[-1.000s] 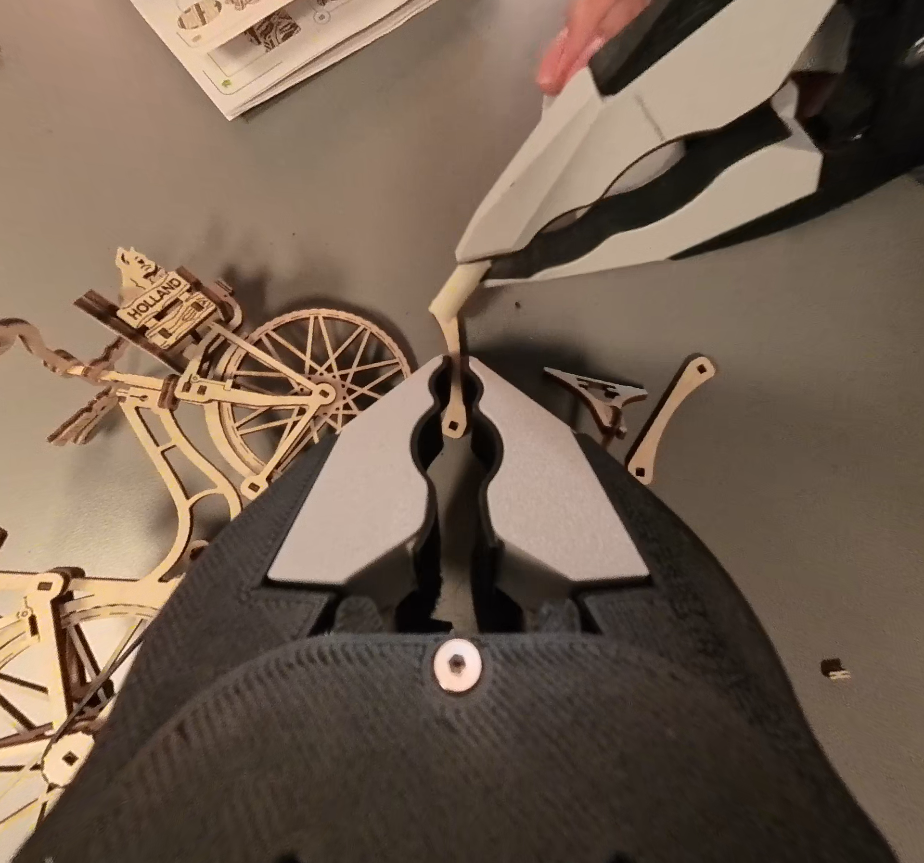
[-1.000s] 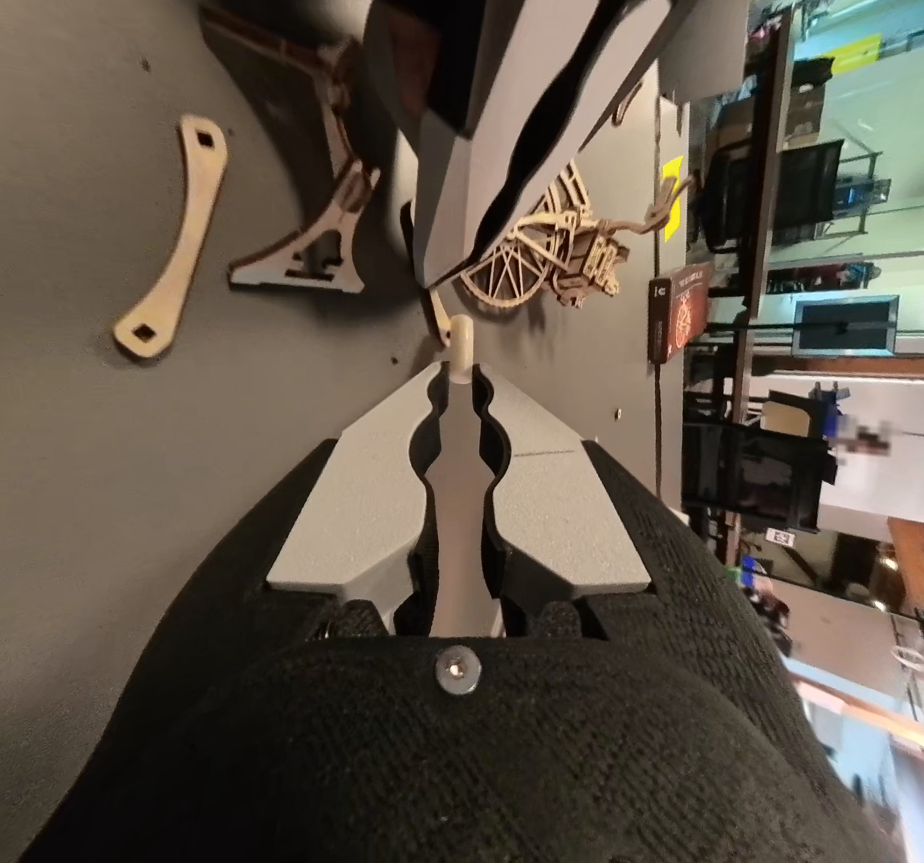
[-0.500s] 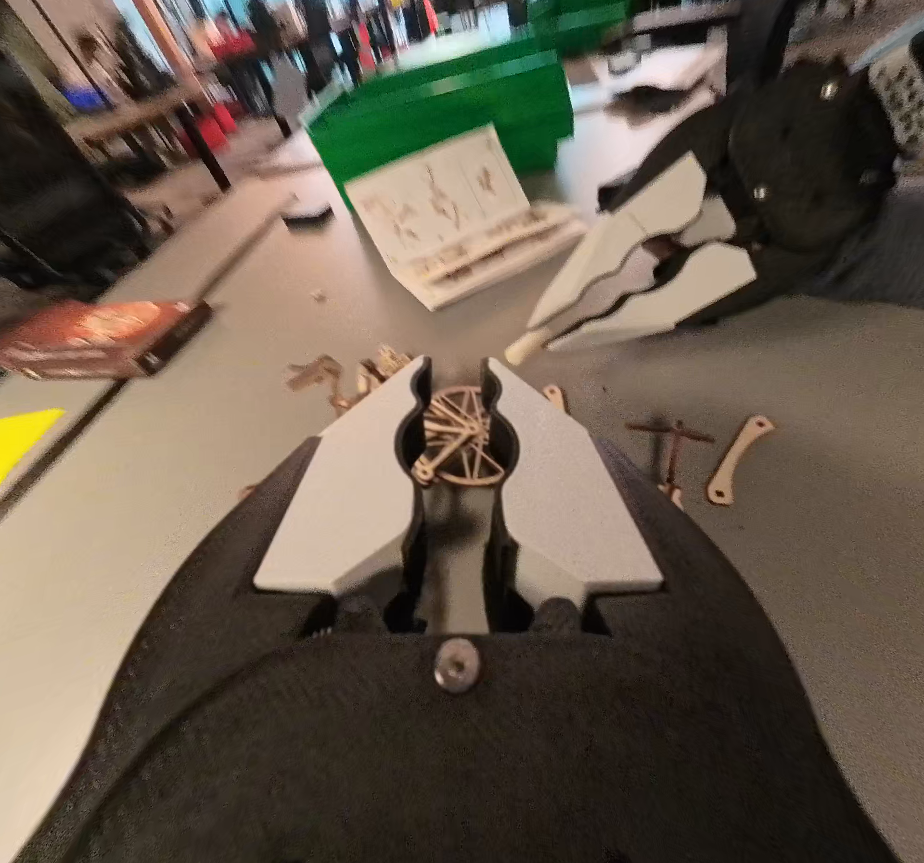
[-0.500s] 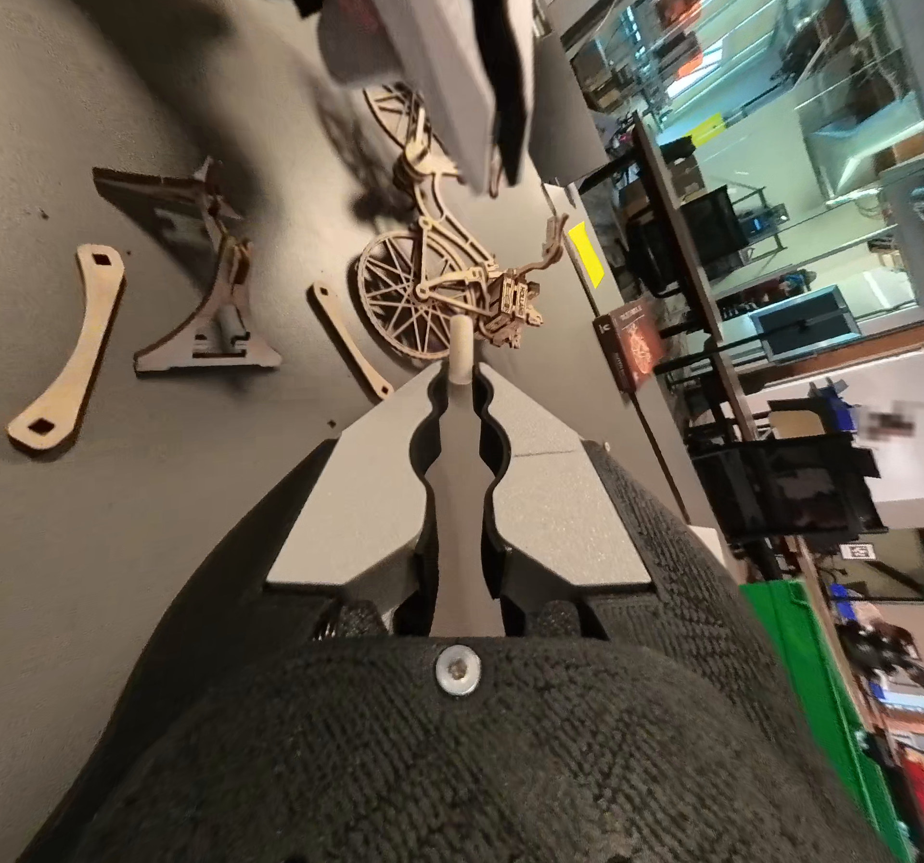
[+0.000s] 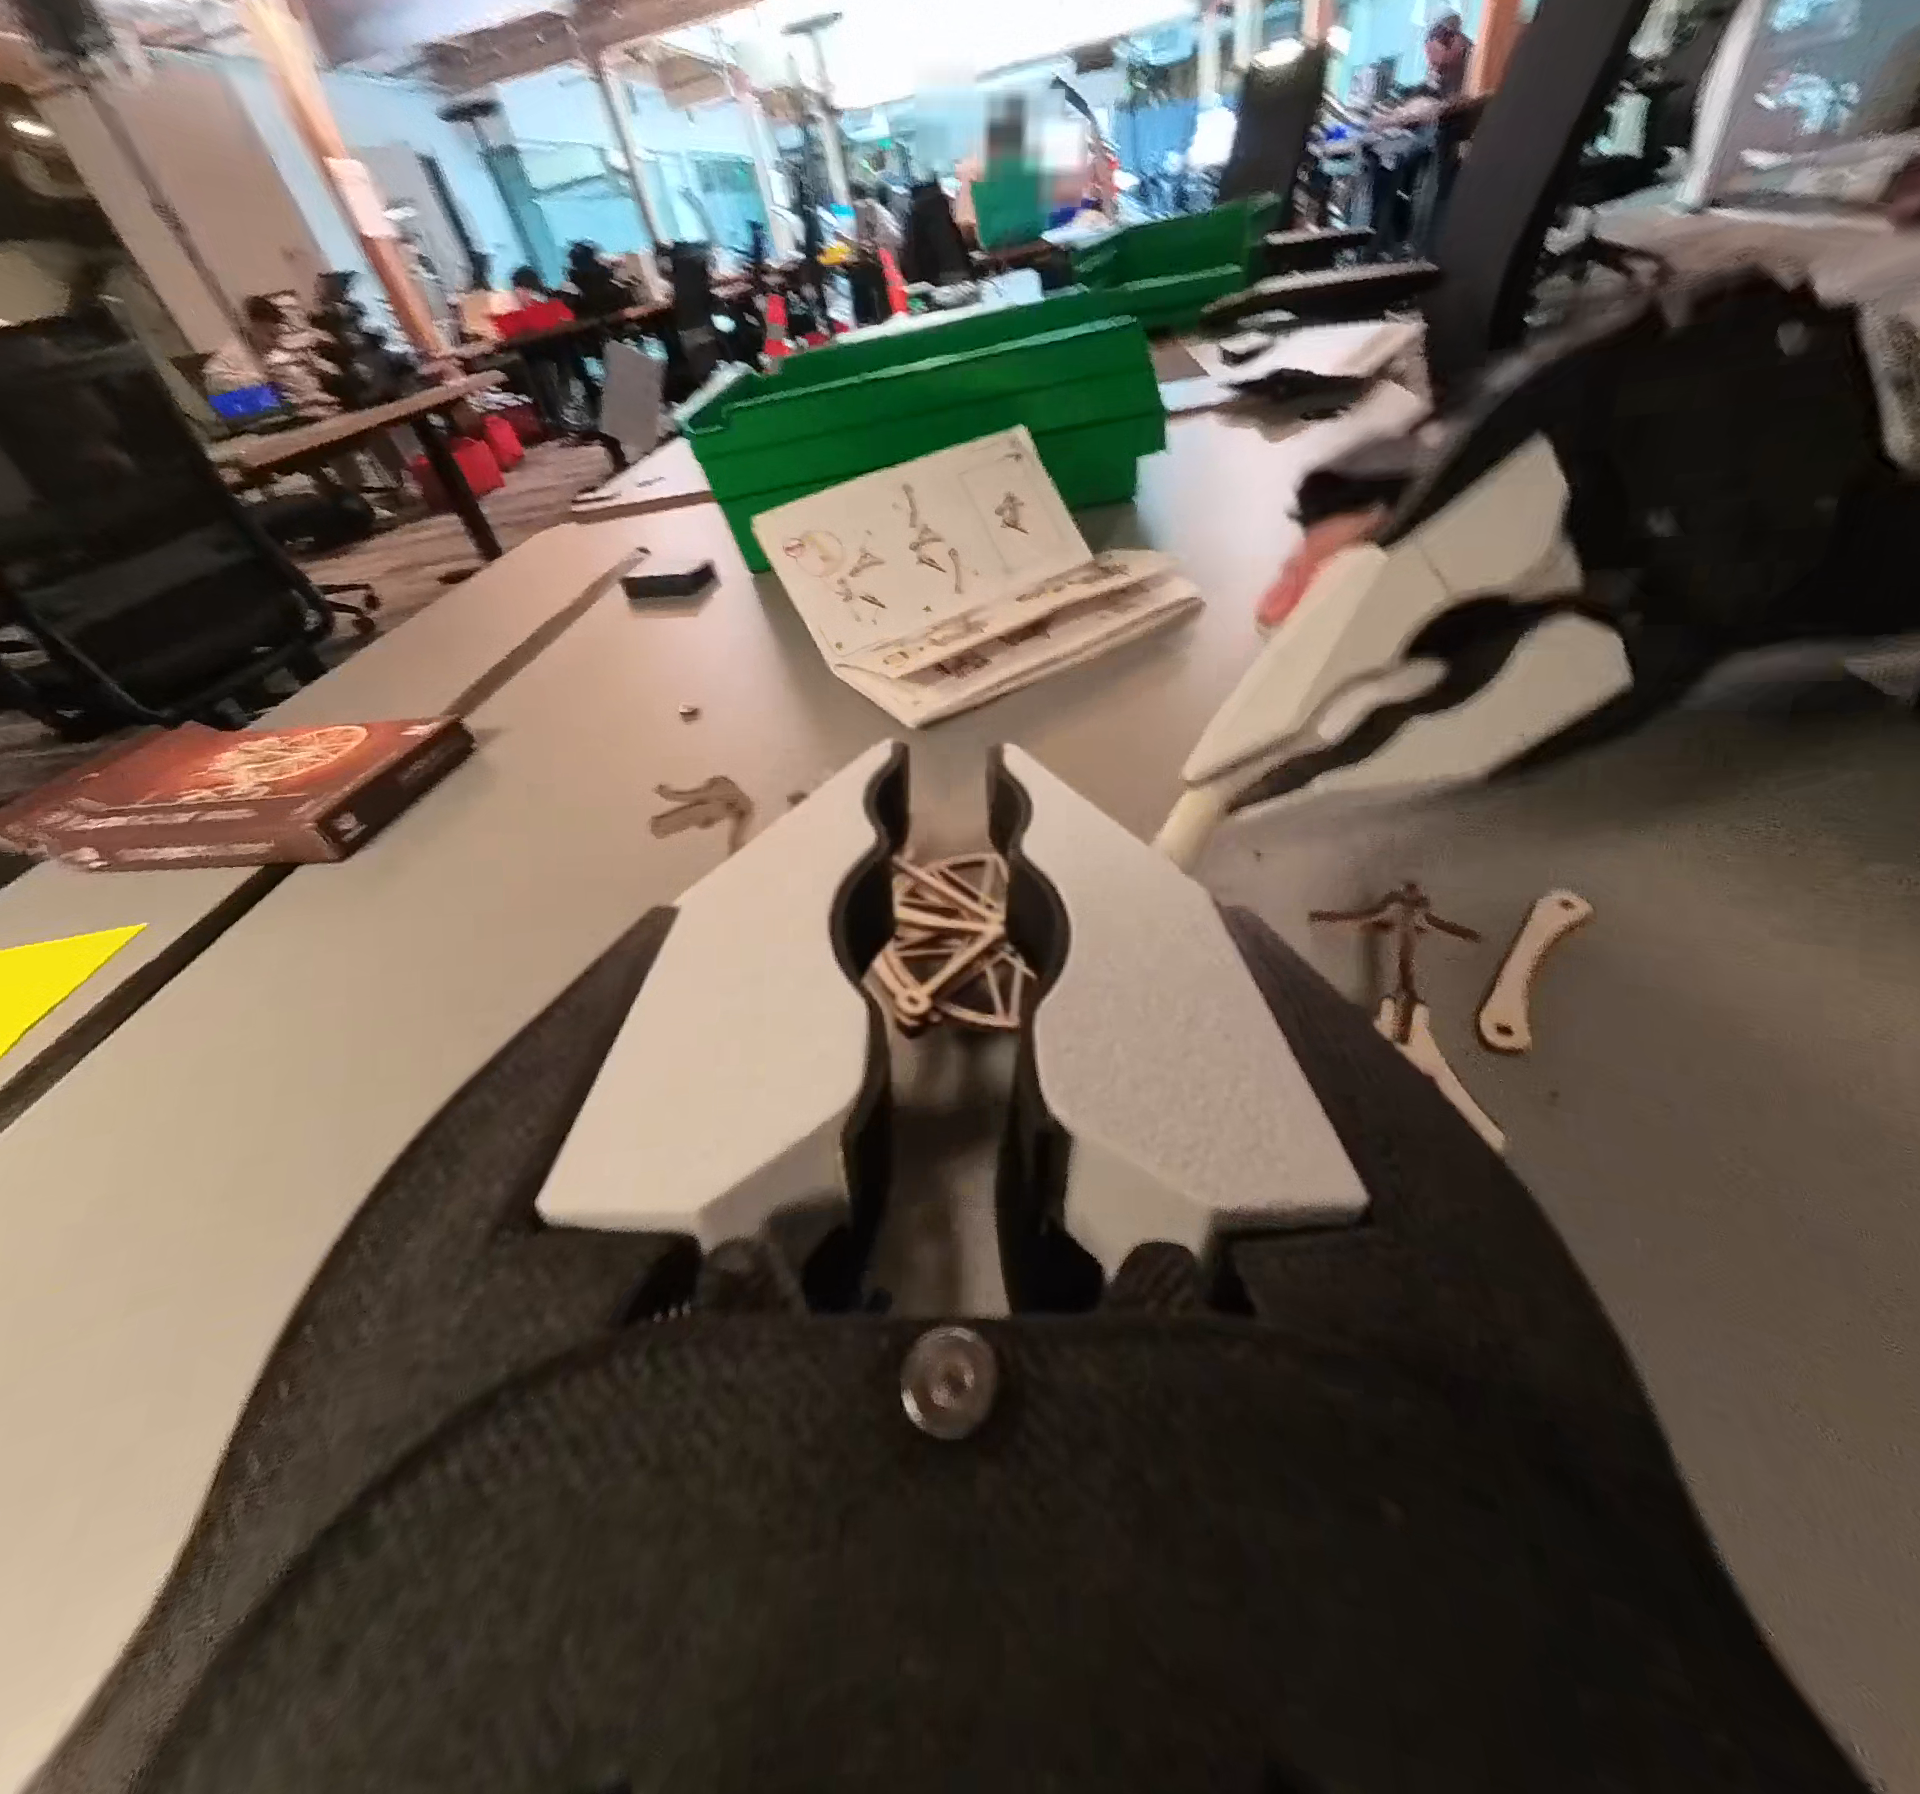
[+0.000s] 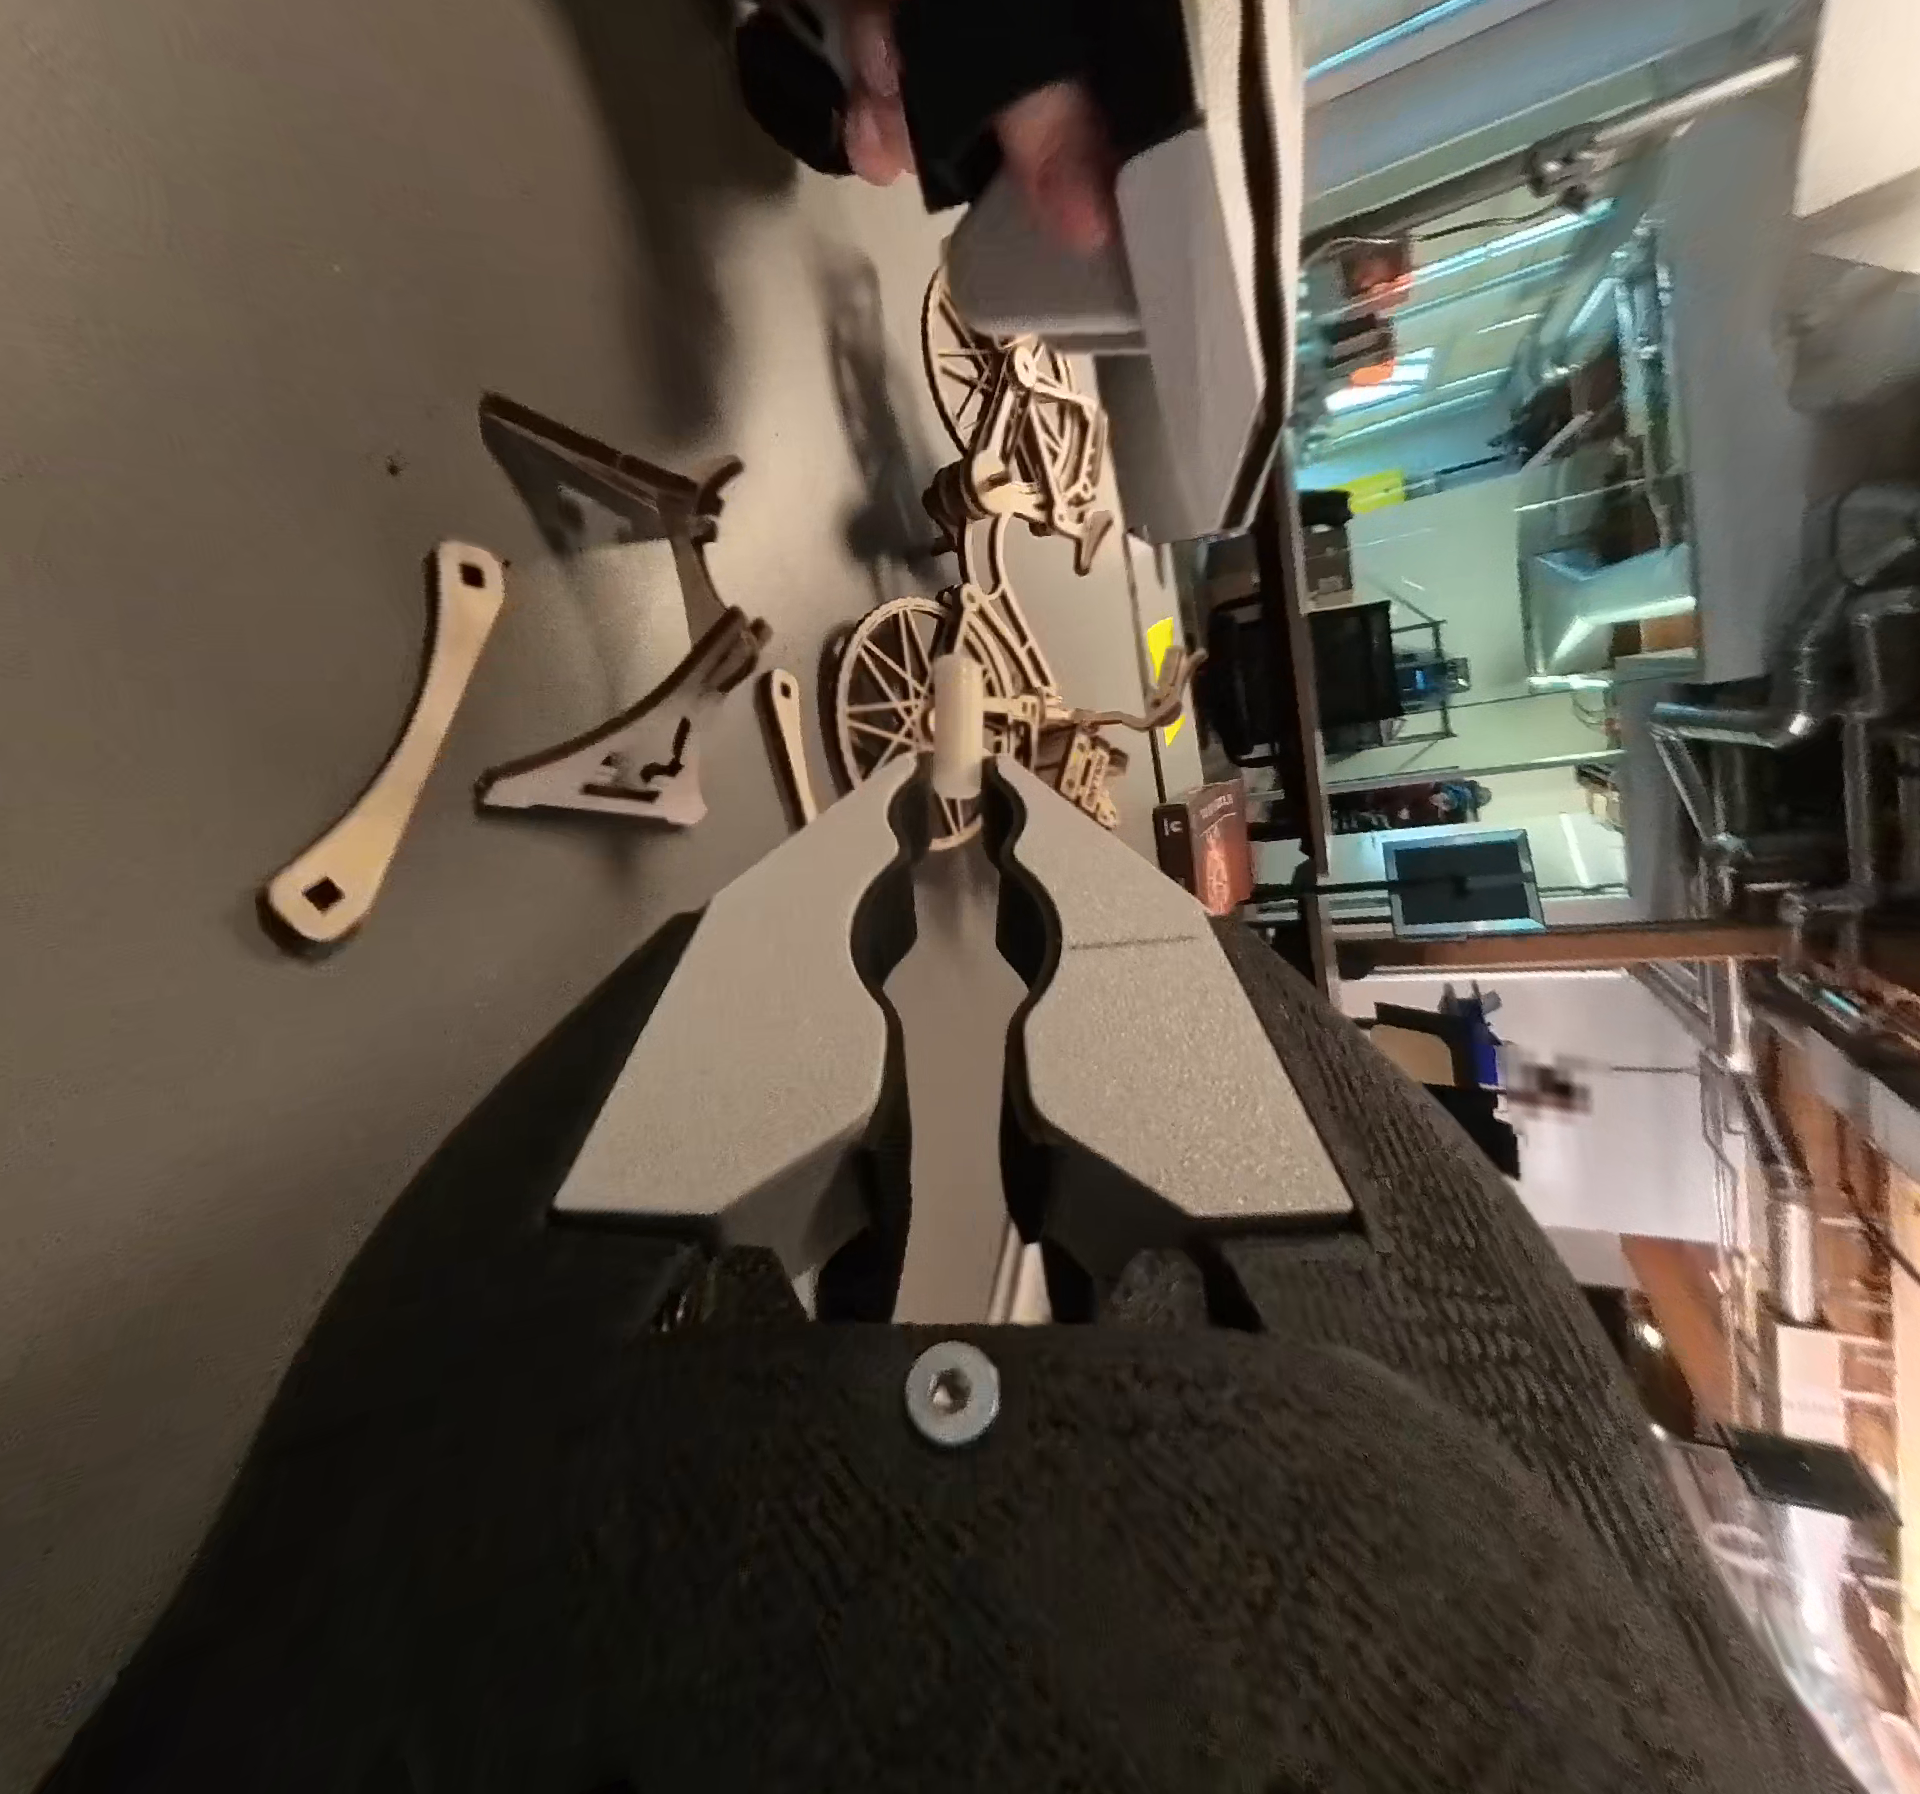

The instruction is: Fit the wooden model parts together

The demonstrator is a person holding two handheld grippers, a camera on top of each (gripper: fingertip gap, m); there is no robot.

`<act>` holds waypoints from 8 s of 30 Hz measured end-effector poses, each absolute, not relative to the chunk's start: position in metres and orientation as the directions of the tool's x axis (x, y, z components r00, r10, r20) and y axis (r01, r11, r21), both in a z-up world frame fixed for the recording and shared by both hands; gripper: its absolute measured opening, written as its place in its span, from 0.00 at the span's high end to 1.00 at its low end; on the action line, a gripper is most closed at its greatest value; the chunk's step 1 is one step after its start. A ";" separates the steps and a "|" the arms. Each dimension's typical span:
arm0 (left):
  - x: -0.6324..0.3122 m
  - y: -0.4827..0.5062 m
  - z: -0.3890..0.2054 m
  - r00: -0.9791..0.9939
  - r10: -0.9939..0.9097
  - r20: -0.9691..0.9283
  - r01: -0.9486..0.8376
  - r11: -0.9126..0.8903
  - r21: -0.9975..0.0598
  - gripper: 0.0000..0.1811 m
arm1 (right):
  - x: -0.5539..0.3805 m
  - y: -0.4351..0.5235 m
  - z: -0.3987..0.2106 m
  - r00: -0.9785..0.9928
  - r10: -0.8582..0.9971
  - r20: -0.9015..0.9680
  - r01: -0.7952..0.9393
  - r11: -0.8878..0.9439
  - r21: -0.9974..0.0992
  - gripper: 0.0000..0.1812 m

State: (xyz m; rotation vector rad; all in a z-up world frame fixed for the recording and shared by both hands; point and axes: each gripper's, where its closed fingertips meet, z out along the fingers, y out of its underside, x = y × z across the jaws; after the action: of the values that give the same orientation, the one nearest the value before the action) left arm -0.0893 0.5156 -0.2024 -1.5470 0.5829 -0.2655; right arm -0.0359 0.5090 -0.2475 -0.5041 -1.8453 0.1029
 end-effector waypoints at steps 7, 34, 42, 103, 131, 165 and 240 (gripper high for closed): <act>-0.082 0.514 -0.214 0.789 -0.561 -0.252 -0.294 0.016 -0.956 0.95 | -0.037 0.507 -0.256 -0.584 0.308 0.751 0.325 0.936 -0.131 0.96; -0.086 0.516 -0.215 0.808 -0.541 -0.233 -0.279 -0.004 -0.960 0.96 | -0.044 0.506 -0.278 -0.714 0.153 0.684 0.274 0.959 0.072 0.96; -0.085 0.516 -0.215 0.806 -0.542 -0.236 -0.285 -0.005 -0.959 0.96 | -0.046 0.504 -0.280 -0.708 0.182 0.683 0.289 0.956 0.046 0.96; 0.035 0.433 -0.291 0.592 -0.805 -0.046 -0.547 -0.359 -0.757 0.98 | 0.064 0.441 -0.269 -0.218 0.747 0.628 0.669 0.583 -0.461 0.96; 0.035 0.431 -0.291 0.586 -0.809 -0.050 -0.548 -0.350 -0.760 0.98 | 0.058 0.450 -0.279 -0.481 0.406 0.777 0.700 0.711 0.062 0.96; 0.009 0.418 -0.291 0.542 -0.838 -0.068 -0.574 -0.310 -0.757 0.94 | 0.017 0.432 -0.281 -0.491 0.364 0.791 0.622 0.782 0.027 0.96; -0.076 0.479 -0.205 0.849 -0.528 0.004 -0.047 -0.083 -0.995 0.85 | -0.052 0.498 -0.229 -0.328 0.567 0.756 0.161 0.822 -0.547 0.99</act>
State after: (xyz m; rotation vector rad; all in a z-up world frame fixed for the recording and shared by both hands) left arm -0.0761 0.4791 -0.2050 -1.6203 0.4591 -0.4229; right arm -0.0520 0.4976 -0.2286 -0.5476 -1.8888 0.4552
